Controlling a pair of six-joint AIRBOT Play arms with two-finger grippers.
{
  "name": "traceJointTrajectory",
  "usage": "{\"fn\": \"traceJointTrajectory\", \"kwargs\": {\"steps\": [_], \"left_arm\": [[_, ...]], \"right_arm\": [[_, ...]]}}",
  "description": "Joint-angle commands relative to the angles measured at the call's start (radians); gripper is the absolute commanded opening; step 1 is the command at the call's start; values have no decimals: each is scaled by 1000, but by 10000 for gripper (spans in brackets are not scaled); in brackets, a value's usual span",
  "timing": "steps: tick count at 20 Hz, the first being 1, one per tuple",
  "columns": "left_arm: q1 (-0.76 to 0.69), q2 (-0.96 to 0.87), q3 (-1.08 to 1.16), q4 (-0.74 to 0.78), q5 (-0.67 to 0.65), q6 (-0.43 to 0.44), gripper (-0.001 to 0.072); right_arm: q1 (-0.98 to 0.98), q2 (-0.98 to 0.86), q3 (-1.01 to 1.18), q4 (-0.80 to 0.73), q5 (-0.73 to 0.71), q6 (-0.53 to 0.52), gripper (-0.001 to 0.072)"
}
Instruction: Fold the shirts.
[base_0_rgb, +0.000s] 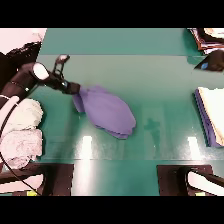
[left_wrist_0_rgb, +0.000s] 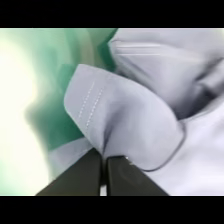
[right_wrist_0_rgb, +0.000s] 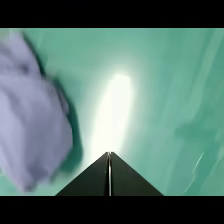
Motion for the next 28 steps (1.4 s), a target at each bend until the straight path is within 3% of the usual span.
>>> {"fn": "traceJointTrajectory", "kwargs": {"steps": [1,2,3,4,9,13,16,19,20,21,24,28], "left_arm": [[0,15,143,47,-36,-2,23],[0,15,158,42,-36,-2,23],[0,15,159,36,-37,-2,23],[0,13,159,37,-46,-2,23],[0,11,158,37,-81,-2,23],[0,11,158,37,-96,-2,23],[0,12,158,37,-99,-2,23],[0,12,158,37,-103,-2,23],[0,12,158,37,-109,-2,23],[0,12,158,37,-118,-2,23],[0,43,170,42,-121,-2,22],[0,192,323,65,-121,-2,23]], "right_arm": [[43,26,-296,31,-129,0,23],[72,29,-399,80,-194,0,207],[105,23,-486,132,-254,0,451],[148,4,-564,186,-311,-3,506],[386,-195,-671,435,-519,-115,505],[500,-360,-549,531,-529,-151,504],[552,-447,-451,531,-504,-150,495],[575,-489,-386,528,-489,-152,198],[575,-491,-374,525,-490,-166,58],[571,-486,-364,520,-496,-186,14],[528,-443,-317,470,-488,-185,13],[423,-254,-171,244,-425,-115,12]]}}
